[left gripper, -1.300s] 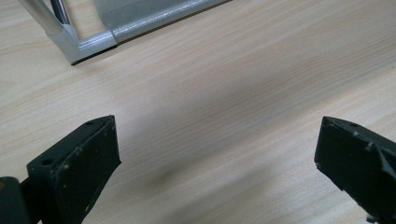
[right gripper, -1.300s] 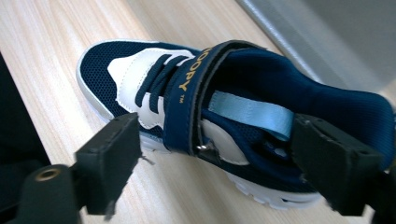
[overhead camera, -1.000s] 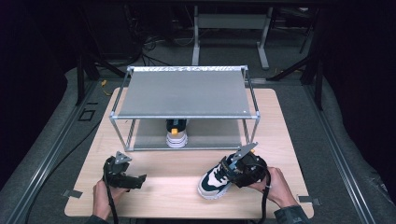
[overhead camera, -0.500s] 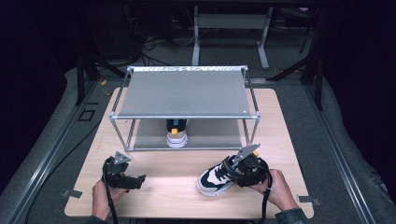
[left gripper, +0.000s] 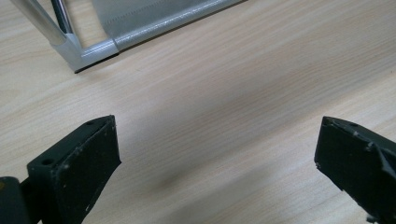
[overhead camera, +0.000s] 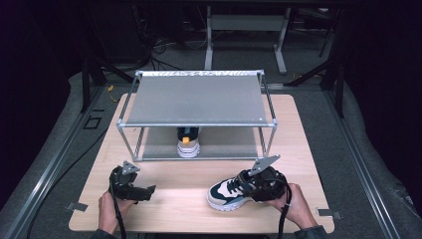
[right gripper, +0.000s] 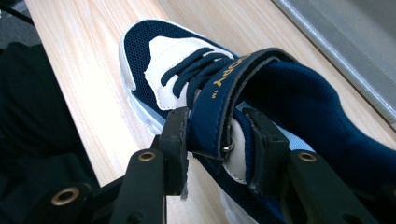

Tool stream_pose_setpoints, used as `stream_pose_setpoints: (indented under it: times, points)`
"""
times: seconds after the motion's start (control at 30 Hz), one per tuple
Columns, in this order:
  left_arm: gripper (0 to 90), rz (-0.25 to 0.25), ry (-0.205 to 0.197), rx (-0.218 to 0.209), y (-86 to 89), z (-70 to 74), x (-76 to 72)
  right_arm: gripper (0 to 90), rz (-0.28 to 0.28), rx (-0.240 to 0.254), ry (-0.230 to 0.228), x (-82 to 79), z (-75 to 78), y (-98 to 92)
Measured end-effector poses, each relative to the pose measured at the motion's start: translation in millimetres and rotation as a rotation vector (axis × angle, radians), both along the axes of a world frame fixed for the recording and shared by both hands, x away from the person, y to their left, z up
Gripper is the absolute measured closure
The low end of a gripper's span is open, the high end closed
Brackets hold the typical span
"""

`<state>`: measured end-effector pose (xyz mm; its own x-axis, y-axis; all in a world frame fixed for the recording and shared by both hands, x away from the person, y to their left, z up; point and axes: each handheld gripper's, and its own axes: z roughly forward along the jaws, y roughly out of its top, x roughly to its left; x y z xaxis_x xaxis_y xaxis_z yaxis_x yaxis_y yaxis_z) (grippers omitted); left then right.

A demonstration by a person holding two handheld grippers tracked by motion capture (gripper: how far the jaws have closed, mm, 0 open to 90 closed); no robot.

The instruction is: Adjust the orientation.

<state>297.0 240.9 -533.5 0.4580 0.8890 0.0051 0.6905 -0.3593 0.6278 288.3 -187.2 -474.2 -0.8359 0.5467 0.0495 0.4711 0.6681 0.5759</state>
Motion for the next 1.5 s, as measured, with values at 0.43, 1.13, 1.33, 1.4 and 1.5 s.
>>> stream_pose_setpoints:
  times: [0.43, 1.13, 1.33, 1.4, 1.5]
  points:
    - [0.0, -0.008, -0.019, 0.001, -5.1, 4.8, 3.8, 63.3, -0.198, 0.027, -0.075, -9.0, 10.3, 2.2]
    - [0.0, -0.024, -0.011, -0.006, -5.7, -0.9, -0.3, 41.9, -0.08, -0.059, 0.016, 7.4, -4.2, -0.9]
    - [0.0, -0.021, -0.012, -0.006, -3.0, -0.9, -0.6, 44.1, 0.014, -0.091, 0.026, 9.5, -1.5, -3.2]
    - [0.0, -0.024, -0.012, -0.004, -2.3, -0.9, -0.7, 43.3, 0.023, -0.079, 0.028, 9.5, 0.7, -5.3]
    - [0.0, -0.021, -0.011, -0.005, -2.0, -1.0, -0.9, 39.2, 0.023, -0.05, 0.036, 9.7, 4.9, -11.2]
